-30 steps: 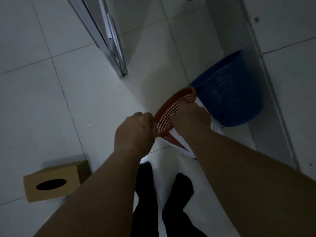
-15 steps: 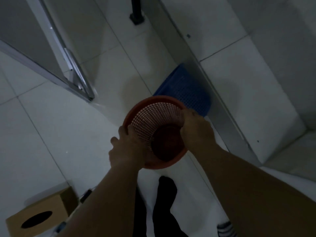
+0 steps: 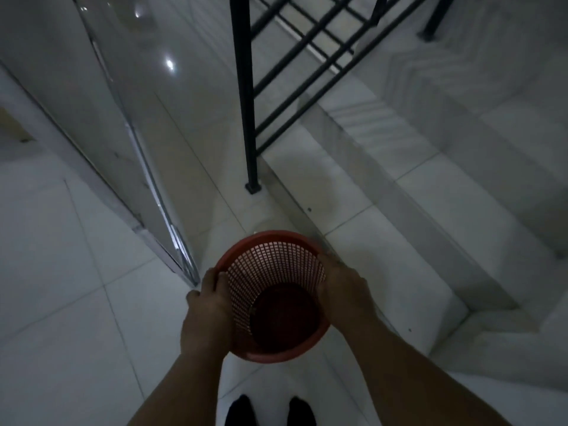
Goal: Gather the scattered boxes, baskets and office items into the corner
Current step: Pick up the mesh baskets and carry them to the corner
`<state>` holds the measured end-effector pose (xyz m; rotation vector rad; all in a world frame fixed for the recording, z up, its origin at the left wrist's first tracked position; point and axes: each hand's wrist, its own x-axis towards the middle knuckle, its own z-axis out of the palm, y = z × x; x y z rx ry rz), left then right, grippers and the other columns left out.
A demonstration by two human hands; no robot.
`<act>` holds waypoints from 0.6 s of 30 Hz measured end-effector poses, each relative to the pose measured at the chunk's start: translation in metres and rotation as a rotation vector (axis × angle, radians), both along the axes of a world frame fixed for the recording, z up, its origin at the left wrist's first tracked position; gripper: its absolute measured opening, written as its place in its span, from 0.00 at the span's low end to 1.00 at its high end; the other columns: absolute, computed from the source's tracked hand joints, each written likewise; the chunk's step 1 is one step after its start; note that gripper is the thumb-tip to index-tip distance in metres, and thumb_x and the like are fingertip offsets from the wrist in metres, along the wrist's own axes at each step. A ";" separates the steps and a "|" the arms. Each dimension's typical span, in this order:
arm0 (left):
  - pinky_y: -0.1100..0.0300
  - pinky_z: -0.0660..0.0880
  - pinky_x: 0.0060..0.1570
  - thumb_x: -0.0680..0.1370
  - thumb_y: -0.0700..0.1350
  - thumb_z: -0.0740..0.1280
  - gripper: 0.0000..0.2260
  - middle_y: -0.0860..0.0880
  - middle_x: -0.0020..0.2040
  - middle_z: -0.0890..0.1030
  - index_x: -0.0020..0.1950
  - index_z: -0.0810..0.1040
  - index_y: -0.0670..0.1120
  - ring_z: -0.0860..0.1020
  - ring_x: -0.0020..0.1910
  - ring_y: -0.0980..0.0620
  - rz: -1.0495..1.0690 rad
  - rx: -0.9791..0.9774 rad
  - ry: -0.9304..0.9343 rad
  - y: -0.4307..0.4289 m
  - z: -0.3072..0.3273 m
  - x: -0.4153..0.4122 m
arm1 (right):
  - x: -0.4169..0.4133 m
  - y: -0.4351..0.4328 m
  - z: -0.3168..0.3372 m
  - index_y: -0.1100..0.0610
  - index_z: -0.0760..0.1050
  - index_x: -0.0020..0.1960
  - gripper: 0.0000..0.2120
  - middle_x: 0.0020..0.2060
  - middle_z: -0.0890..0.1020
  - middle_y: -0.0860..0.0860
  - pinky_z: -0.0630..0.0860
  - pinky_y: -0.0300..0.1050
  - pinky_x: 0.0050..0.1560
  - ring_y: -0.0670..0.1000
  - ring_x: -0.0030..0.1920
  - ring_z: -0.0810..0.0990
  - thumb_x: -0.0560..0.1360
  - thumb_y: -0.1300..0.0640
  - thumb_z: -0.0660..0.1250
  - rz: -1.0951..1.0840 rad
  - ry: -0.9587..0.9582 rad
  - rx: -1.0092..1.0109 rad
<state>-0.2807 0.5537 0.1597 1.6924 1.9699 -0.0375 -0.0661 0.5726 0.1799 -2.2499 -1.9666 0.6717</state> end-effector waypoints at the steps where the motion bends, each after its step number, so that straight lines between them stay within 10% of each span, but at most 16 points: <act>1: 0.45 0.75 0.60 0.76 0.45 0.69 0.33 0.44 0.73 0.60 0.77 0.56 0.48 0.67 0.67 0.39 0.029 0.025 -0.001 0.000 0.019 -0.002 | -0.002 -0.002 0.019 0.50 0.66 0.71 0.25 0.65 0.75 0.51 0.75 0.49 0.54 0.57 0.58 0.78 0.75 0.59 0.61 -0.006 0.011 0.027; 8: 0.49 0.74 0.61 0.72 0.45 0.72 0.39 0.44 0.72 0.64 0.77 0.54 0.47 0.66 0.67 0.42 0.166 0.111 0.077 -0.030 0.126 -0.011 | -0.023 -0.019 0.116 0.44 0.68 0.65 0.15 0.58 0.79 0.51 0.76 0.50 0.55 0.58 0.54 0.79 0.80 0.53 0.53 -0.096 0.146 0.161; 18: 0.53 0.76 0.52 0.75 0.44 0.67 0.27 0.46 0.65 0.71 0.73 0.63 0.47 0.71 0.60 0.45 0.648 0.250 0.214 -0.166 0.192 -0.033 | -0.090 -0.076 0.167 0.49 0.70 0.66 0.17 0.60 0.77 0.51 0.78 0.50 0.53 0.55 0.55 0.77 0.78 0.55 0.59 0.340 0.111 0.318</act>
